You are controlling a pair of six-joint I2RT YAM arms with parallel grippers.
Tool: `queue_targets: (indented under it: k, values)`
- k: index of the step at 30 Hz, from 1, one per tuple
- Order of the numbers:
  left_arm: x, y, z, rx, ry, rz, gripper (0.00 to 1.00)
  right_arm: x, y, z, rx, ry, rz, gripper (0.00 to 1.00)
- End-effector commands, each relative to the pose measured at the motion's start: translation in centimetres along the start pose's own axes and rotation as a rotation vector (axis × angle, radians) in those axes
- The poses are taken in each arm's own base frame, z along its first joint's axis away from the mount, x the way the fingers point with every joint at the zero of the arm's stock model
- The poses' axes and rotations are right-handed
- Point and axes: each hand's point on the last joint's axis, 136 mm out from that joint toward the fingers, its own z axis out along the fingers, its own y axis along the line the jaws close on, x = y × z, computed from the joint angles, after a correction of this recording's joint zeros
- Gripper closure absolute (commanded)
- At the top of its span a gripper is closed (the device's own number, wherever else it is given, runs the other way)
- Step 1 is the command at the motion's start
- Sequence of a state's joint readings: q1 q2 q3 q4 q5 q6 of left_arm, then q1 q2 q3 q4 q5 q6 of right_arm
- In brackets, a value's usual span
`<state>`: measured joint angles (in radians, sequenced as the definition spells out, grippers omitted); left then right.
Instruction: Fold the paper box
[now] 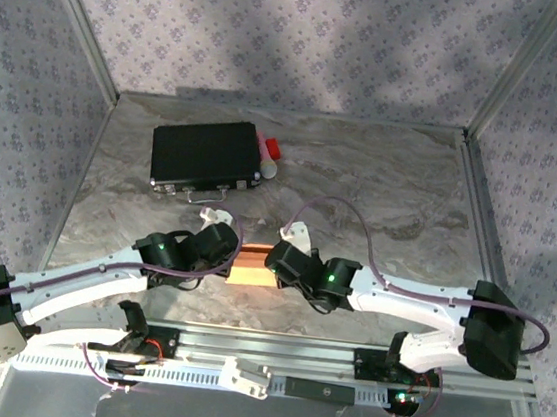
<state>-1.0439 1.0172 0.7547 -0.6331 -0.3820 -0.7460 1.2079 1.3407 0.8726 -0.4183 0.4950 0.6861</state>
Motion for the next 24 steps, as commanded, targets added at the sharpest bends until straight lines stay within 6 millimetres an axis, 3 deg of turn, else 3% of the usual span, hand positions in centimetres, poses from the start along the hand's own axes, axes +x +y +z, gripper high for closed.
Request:
queue_targets:
  k: [1,24]
  values:
    - [0.0,-0.9,-0.2,0.050,-0.016,-0.023,1.00,1.1,0.2,-0.1,0.016,0.038,0.010,0.98]
    - [2.1,-0.4,0.3,0.013,-0.056,0.014,1.00,0.9,0.3,-0.7,0.009,0.019,0.010,0.93]
